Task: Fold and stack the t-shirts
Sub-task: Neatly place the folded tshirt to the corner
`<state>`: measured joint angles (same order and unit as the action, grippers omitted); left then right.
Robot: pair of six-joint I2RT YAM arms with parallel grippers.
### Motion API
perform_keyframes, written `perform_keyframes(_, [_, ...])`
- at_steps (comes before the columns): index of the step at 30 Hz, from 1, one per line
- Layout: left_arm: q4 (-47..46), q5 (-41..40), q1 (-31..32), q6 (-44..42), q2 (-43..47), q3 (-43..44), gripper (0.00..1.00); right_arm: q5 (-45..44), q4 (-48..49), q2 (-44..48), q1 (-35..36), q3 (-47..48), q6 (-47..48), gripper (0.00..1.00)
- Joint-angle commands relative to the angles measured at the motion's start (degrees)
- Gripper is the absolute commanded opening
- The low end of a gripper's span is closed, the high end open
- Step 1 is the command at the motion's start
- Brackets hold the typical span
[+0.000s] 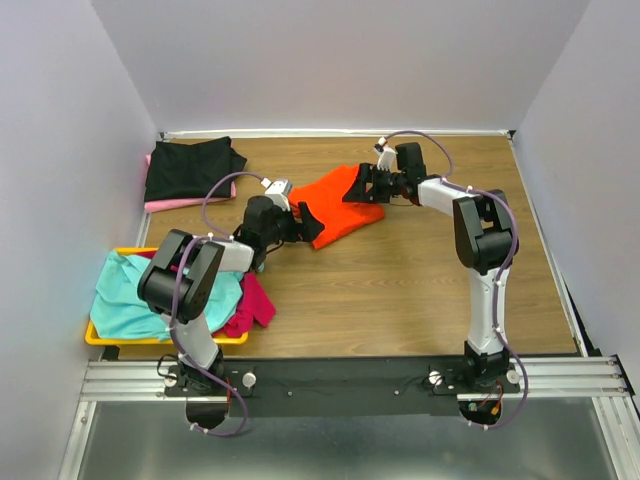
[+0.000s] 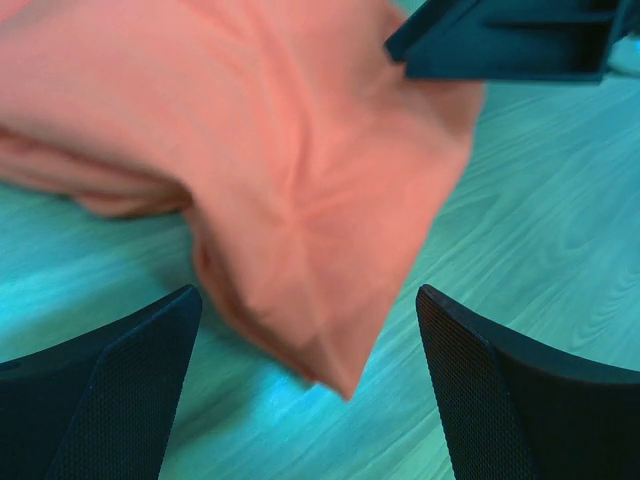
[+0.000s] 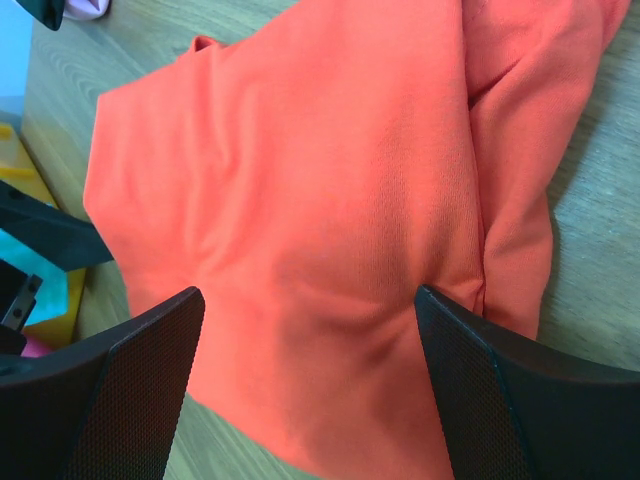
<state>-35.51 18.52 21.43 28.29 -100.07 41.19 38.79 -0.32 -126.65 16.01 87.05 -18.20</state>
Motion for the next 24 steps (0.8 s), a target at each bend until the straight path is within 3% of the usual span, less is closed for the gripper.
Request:
perform_keyframes(1, [-12.3,5.2,-1.6,3.6,-3.7,-1.1,0.95,-1.3,-0.1,1.0,-0.2,-1.1,0.1,0.92])
perform_keyframes(13, [-17.9,4.2,-3.0,7.1,-9.9,-0.7,0.95,-1.3,-0.1,2.0,-0.2,-1.6,0.4,0.92])
perform_keyframes(24, [-15.2,4.5,-2.4,11.2,-13.8,5.3,0.95,-1.0,-0.2,3.3,-0.2,-2.4,0.4,0.92])
